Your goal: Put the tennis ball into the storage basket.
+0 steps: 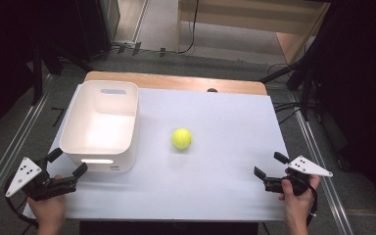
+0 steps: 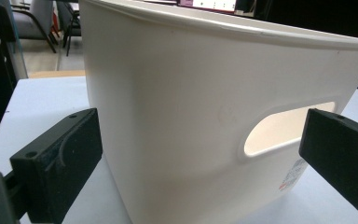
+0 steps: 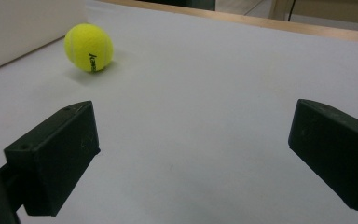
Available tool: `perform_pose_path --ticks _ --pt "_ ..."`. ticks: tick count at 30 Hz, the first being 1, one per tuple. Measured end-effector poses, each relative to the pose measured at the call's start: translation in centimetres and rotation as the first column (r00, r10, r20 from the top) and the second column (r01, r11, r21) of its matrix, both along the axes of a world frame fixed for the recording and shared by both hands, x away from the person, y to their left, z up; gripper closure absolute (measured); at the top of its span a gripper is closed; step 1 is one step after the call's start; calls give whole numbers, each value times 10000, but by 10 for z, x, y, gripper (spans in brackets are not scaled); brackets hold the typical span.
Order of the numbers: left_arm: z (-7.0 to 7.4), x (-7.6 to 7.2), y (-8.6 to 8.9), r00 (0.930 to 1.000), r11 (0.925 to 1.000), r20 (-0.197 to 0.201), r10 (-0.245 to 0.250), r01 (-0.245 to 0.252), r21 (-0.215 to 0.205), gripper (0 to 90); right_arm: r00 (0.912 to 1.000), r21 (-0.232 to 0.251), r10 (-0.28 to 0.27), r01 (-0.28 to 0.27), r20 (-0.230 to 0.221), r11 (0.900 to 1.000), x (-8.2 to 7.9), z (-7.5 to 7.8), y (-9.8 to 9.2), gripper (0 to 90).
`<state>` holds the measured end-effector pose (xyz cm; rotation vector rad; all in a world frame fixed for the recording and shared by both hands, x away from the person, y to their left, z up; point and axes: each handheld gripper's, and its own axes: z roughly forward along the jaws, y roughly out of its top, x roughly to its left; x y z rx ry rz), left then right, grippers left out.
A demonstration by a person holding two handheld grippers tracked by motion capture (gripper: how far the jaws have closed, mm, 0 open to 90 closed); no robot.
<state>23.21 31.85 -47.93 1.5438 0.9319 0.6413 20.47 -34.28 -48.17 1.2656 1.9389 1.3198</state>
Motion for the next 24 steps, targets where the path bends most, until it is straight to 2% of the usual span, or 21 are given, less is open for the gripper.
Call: perform_pose_path --ticks 6,24 --pt "0 0 0 10000 10000 -20 -14 14 6 0 9999 0 120 -120 -16 9999 8 4 5 1" --pt "0 0 1 10000 10000 -26 -32 31 -15 0 9981 -443 572 -581 -231 9973 33 18 27 1"
